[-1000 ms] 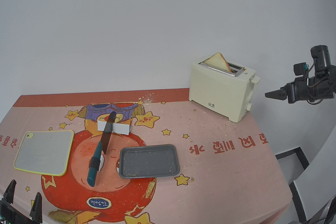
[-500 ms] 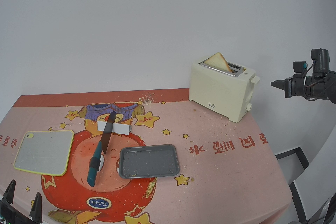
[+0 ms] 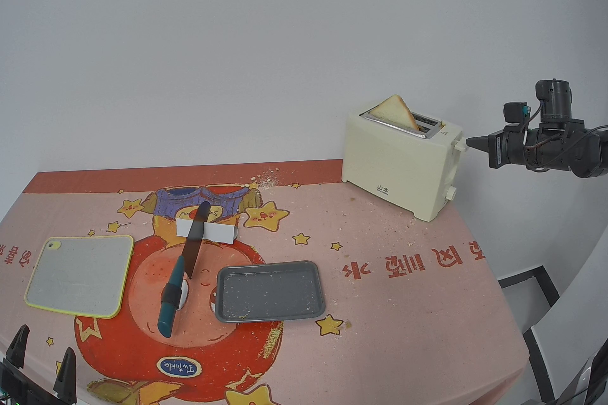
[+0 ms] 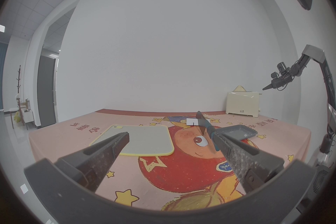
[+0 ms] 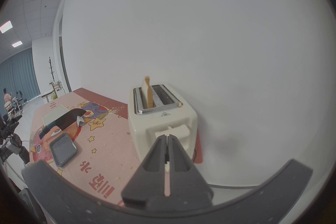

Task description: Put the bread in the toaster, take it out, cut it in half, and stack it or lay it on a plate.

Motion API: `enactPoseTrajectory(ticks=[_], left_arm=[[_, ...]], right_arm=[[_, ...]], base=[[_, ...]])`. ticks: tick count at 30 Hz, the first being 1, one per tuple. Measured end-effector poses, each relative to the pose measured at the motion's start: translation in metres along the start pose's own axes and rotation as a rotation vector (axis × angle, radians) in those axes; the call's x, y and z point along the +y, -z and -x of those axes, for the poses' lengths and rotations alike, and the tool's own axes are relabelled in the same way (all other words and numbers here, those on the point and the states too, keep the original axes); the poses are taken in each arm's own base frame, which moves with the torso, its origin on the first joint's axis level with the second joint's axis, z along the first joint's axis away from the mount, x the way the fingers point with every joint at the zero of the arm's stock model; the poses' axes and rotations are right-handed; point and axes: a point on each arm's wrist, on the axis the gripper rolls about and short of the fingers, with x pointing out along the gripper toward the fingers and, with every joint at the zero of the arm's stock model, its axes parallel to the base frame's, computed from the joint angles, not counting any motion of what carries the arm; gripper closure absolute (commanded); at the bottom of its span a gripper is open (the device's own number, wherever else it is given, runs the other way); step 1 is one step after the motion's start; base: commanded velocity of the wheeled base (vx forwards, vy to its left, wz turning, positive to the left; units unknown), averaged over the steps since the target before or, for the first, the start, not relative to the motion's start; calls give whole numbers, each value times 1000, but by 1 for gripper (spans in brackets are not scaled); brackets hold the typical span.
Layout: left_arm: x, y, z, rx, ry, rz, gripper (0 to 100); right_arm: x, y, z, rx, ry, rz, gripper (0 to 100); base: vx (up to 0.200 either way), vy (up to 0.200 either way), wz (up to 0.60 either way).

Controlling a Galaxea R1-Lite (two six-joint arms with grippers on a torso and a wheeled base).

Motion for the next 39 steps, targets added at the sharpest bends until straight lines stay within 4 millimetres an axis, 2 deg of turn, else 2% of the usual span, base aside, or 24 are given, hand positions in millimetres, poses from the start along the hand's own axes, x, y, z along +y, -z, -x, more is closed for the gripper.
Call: enactPoseTrajectory(ticks=[8,22,29,39], left_arm=[[0,0,0,0,1,1,0],[0,0,0,0,1,1,0],[0,0,0,0,1,1,0],[0,0,0,0,0,1,0]], right_arm=[[-6,-3,-10,-7,5,-4,100],[-10,22,-29,37,-1,-21,100],[-9,41,-42,56,-4,-24,100],[-9,53,-46,89,-7,-38,100]], base=[[0,0,0],[0,0,0],[0,0,0],[0,0,0]])
